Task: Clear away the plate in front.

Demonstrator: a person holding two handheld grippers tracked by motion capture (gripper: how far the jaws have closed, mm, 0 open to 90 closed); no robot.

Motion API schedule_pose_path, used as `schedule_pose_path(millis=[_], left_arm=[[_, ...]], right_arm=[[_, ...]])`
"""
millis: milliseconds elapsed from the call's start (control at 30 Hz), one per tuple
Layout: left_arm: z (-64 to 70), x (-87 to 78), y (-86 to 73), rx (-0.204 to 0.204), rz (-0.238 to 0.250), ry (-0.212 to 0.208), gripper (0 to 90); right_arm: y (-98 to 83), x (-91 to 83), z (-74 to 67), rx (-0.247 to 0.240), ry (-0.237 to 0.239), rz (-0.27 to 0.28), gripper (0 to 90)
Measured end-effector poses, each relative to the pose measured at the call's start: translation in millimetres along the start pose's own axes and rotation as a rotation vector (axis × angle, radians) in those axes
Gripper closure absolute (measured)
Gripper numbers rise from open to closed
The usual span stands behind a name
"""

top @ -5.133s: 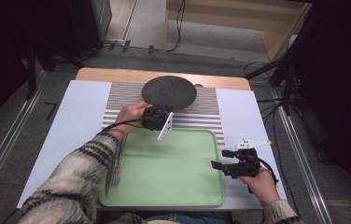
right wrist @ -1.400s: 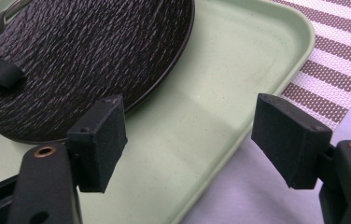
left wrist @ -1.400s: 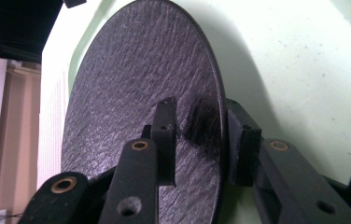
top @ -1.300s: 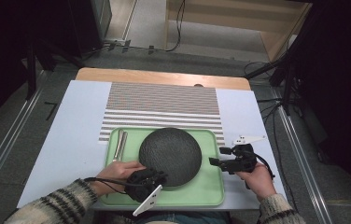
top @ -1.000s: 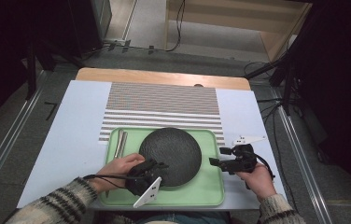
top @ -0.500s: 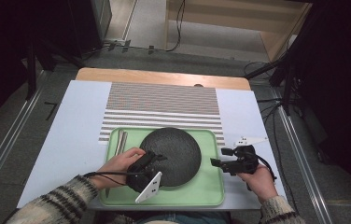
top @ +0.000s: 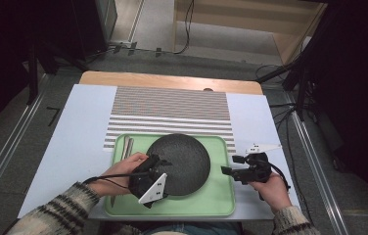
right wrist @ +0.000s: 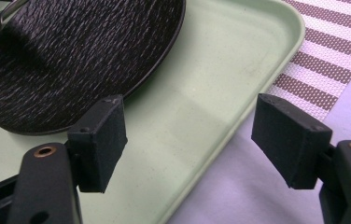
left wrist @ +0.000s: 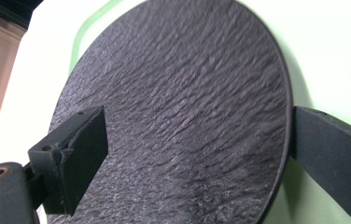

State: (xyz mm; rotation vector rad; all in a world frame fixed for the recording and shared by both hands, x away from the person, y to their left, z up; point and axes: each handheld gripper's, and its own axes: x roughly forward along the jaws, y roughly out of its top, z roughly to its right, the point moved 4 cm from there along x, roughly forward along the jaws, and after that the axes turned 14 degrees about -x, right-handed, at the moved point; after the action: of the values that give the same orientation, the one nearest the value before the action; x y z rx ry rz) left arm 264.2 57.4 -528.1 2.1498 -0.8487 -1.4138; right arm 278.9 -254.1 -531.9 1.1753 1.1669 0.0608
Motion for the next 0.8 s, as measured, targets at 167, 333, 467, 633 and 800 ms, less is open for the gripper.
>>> schedule_pose_path(millis=[167,333,467,633,800], left_arm=[[-3.1,-6.3,2.4,-0.063,0.014,-0.031,6.3],[-7.5,-10.0,4.8,-0.160,0.028,-0.068,6.3],[-14.4,-13.1,6.2,-0.262,0.038,-0.085,6.3],[-20.8,-16.3,8.3,-0.370,0.049,-0.087,6.3],[-24.2,-16.8,10.2,-0.486,0.049,-0.108,6.3]], right_arm=[[0.0,0.1,0.0,-0.001,0.000,0.000,24.2],[0.1,-0.1,-0.4,-0.002,0.001,-0.001,24.3],[0.2,0.1,-0.4,-0.002,0.001,0.000,24.3],[0.4,0.1,-0.6,-0.003,0.002,0.002,24.3],[0.4,0.2,-1.0,-0.003,0.004,0.002,24.3]])
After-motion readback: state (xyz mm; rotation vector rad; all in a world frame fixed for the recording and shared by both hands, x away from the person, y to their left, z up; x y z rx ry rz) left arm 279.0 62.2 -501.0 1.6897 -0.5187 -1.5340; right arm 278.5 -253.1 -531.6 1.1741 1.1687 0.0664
